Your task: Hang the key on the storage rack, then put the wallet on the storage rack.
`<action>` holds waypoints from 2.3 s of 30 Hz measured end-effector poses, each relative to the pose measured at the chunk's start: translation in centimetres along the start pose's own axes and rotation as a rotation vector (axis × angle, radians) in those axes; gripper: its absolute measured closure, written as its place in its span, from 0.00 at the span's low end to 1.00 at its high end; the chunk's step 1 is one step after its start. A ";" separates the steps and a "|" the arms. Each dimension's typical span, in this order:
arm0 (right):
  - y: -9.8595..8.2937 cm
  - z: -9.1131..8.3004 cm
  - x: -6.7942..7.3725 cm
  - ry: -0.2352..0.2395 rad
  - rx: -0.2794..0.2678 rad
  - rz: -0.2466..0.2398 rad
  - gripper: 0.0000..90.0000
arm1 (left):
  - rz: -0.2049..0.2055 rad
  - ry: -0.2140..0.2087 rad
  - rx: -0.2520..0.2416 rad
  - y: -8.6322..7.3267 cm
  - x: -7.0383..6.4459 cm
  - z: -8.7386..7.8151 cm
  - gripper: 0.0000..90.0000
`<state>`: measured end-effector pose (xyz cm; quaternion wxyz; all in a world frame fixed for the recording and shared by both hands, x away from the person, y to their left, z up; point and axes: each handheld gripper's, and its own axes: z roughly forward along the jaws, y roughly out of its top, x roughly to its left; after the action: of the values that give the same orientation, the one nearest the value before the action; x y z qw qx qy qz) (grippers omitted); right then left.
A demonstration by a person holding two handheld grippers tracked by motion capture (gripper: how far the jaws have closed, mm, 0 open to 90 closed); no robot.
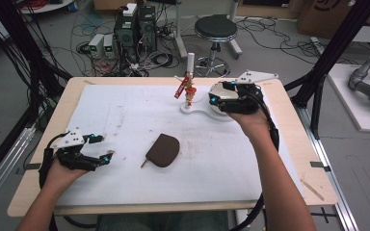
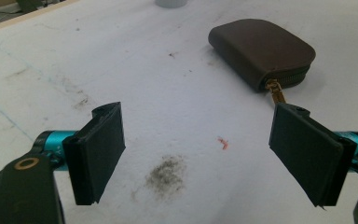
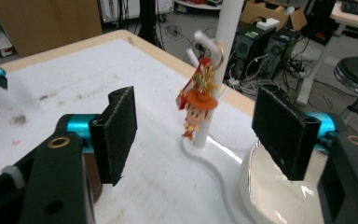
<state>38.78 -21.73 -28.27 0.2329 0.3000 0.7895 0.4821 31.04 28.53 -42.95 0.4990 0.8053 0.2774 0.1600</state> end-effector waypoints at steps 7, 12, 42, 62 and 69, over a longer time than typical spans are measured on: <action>-4.1 -1.5 0.4 0.007 -0.011 0.054 0.32 | 0.000 -0.027 -0.006 0.6 -0.1 1.1 0.20; -7.1 -2.5 0.5 -0.002 -0.025 0.101 0.28 | 0.003 -0.039 -0.007 0.9 -0.2 1.8 0.20; -17.4 -5.2 0.5 -0.099 0.002 0.236 0.23 | 0.013 -0.058 -0.019 1.9 -0.5 2.6 0.20; -17.3 -4.9 0.3 -0.090 0.017 0.220 0.23 | 0.020 -0.068 -0.001 1.7 -1.3 2.8 0.20; -17.2 -4.6 0.3 -0.084 0.024 0.213 0.23 | 0.020 -0.083 0.018 1.6 -2.1 3.3 0.20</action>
<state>31.29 -30.43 -41.80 0.2096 0.4047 0.7485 0.4817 31.55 24.36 -42.97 0.5009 0.8185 0.2499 0.1291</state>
